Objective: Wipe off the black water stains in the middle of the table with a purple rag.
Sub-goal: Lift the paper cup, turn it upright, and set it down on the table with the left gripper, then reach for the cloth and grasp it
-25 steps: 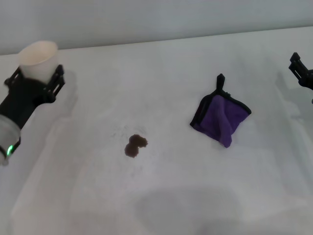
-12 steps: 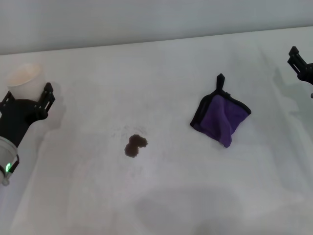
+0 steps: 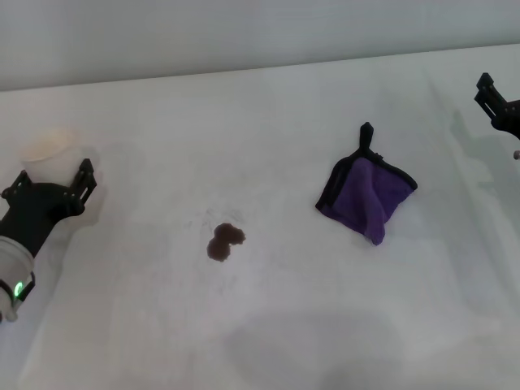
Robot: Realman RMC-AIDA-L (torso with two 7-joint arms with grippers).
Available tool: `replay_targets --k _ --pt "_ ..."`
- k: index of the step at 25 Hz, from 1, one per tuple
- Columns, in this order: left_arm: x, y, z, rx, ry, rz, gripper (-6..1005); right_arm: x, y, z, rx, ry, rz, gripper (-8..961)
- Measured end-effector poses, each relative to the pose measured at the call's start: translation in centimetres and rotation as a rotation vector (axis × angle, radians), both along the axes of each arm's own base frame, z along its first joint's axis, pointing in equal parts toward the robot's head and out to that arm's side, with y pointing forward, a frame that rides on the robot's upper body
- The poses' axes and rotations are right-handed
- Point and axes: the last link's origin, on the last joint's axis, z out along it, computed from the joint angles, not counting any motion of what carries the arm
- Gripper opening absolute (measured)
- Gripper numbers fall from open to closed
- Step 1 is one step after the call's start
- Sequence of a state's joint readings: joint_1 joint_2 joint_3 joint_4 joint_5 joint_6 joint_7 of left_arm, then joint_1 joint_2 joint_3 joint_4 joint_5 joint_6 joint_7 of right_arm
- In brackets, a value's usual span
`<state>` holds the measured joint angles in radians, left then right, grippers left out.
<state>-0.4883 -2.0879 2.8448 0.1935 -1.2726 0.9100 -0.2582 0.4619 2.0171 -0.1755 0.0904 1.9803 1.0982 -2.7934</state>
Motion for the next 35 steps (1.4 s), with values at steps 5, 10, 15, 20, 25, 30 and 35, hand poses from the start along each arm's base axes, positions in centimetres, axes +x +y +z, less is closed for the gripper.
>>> replay_targets --k 5,10,15,20,25,30,35 --pt "0.0 -0.5 -0.5 -0.034 0.018 -0.019 645 0.0 0.0 0.0 -0.001 0.0 0.002 841" --pt "-0.4 -1.3 -0.9 -0.052 0.021 -0.012 646 -0.1 0.2 0.4 0.014 -0.007 0.011 841" --pt "-0.8 -2.3 -1.1 -0.052 0.016 -0.001 648 -0.3 0.2 0.5 0.02 -0.009 0.022 841" --pt "-0.6 -3.7 -1.2 -0.026 0.034 -0.038 651 -0.4 0.3 0.5 0.018 -0.01 0.03 840" --pt "-0.7 -4.5 -1.2 -0.011 0.018 -0.038 778 -0.6 0.4 0.6 0.025 -0.01 0.041 840" --pt "-0.9 -5.7 -1.3 0.004 -0.01 -0.026 865 -0.9 0.4 0.7 0.037 0.001 0.062 840" --pt "-1.8 -7.4 -1.4 0.007 -0.023 0.016 893 -1.2 0.7 0.8 0.032 0.009 0.072 840"
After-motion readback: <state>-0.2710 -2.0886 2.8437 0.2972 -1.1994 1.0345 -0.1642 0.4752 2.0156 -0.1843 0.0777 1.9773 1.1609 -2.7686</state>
